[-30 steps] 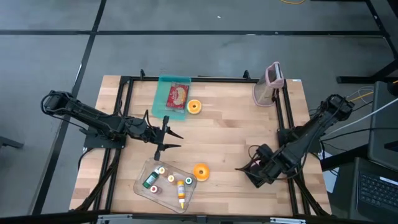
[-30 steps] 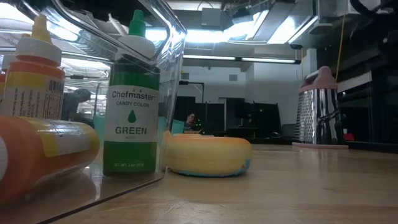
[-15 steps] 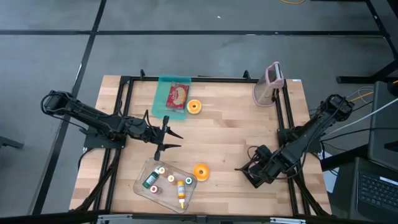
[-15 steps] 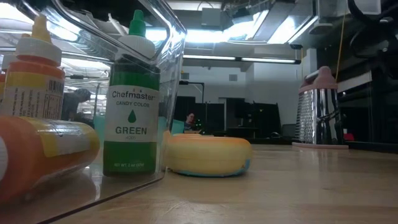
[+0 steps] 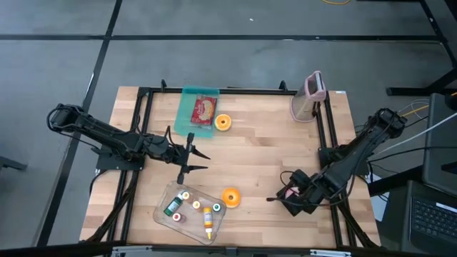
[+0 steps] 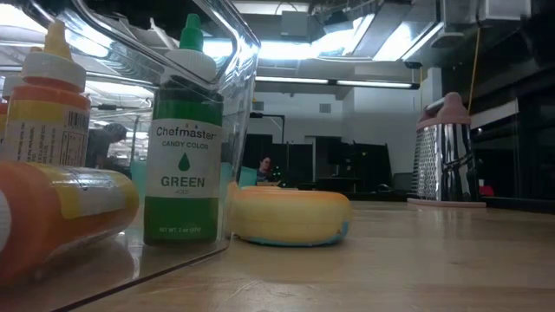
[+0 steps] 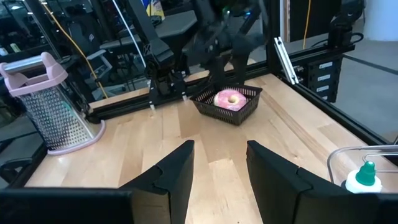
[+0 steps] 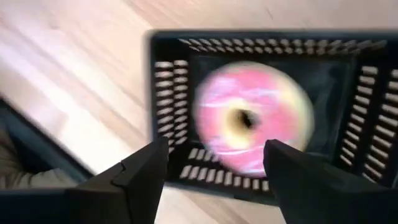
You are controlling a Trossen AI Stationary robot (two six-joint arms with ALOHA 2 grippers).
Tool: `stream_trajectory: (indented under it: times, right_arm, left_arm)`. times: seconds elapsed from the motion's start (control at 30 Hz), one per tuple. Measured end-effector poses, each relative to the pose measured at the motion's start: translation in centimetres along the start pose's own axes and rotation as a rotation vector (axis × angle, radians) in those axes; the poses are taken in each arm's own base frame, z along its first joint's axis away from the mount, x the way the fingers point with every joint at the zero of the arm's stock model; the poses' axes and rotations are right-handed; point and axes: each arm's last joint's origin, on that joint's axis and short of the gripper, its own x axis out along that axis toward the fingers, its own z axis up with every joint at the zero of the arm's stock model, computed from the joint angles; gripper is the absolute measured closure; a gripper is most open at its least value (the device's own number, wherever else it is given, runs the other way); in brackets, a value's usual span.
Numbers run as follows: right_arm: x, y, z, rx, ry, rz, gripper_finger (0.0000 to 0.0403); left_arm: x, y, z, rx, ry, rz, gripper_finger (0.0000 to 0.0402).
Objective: Pick & Place Food Item
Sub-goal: Put the pink donut into the black basket, then put the bottom orange donut into the black basket
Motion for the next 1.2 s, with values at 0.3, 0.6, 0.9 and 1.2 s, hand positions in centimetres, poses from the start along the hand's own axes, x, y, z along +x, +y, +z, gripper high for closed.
stream_trajectory:
  times: [0.3, 0.6, 0.9, 1.2]
  right_arm:
    - [-5.5, 3.6, 2.1, -0.189, -0.373, 0.119, 0.0151]
    - [-5.6, 7.5, 7.3, -0.251, -0.666, 0.253, 0.0185]
    - [2.4, 10.8, 11.8, -0.351, -0.488, 0.285, 0.021]
    - [8.7, 11.1, 12.0, -0.337, -0.296, 0.241, 0.0207]
  left_arm:
    - [0.0, 0.0, 0.0, -0.004, 0.0, 0.0, 0.0258]
    - [0.0, 0.0, 0.0, -0.007, 0.0, 0.0, 0.0258]
    - [0.0, -0.1, -0.2, -0.031, 0.022, -0.009, 0.0258]
    - [0.0, -0.1, -0.3, -0.035, 0.027, -0.01, 0.0258]
